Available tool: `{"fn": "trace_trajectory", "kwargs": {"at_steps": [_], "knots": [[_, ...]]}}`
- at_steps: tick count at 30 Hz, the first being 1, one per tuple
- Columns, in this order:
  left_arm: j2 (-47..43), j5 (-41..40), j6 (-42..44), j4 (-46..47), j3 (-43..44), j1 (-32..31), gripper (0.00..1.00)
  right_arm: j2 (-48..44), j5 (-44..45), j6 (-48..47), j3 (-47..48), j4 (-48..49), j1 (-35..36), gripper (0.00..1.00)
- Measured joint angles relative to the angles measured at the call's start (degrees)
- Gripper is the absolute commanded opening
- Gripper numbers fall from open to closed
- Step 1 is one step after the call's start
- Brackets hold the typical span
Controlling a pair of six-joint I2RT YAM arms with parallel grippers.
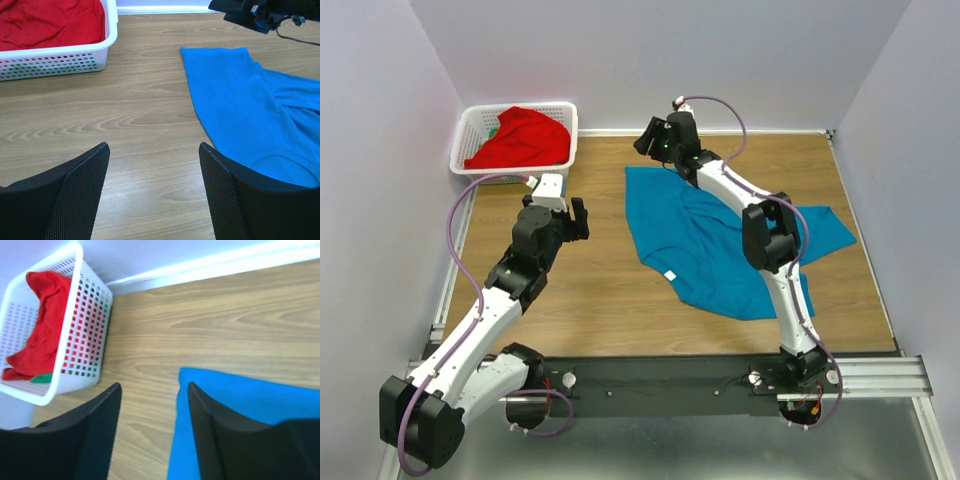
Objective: Fold and stack the t-shirts
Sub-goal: Flatten the tshirt out
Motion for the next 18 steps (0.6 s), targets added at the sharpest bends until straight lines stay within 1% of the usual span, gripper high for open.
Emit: {"fn": "trace_trajectory", "kwargs": {"at_steps": [2, 3, 7, 9, 11, 12, 14, 16, 18], "knots": [[0.04, 0.0, 0.0, -0.02, 0.0, 0.0, 0.8, -1.2, 0.11, -2.4, -1.27, -0.2, -0.46, 0.65], [0.09, 0.0, 0.0, -0.02, 0.0, 0.0, 0.8, -2.67, 0.2, -3.89, -3.54, -0.28, -0.74, 0.65], [0.11, -0.02, 0.0, -0.02, 0.0, 0.0, 0.8, -14.56, 0.42, -8.59, -20.31, -3.19, -1.4, 0.63], [0.11, -0.02, 0.0, -0.04, 0.0, 0.0, 0.8, -23.58, 0.46, -10.47, -30.67, -5.49, -1.66, 0.62], [0.11, 0.0, -0.04, -0.04, 0.0, 0.02, 0.8, -31.08, 0.22, -11.43, -38.14, -7.58, -1.62, 0.6], [0.11, 0.0, -0.07, -0.04, 0.0, 0.04, 0.8, -35.45, 0.02, -11.91, -42.25, -9.29, -1.62, 0.57], [0.11, 0.0, -0.09, -0.04, 0.0, 0.04, 0.8, -42.93, -1.16, -12.26, -49.24, -11.74, -1.53, 0.57], [0.11, 0.0, -0.11, -0.09, 0.0, 0.04, 0.8, -47.6, -2.84, -12.26, -54.84, -14.71, -1.42, 0.56], [0.11, 0.0, -0.11, -0.07, 0.0, 0.04, 0.8, -49.57, -4.11, -12.2, -58.45, -16.57, -1.09, 0.53]]}}
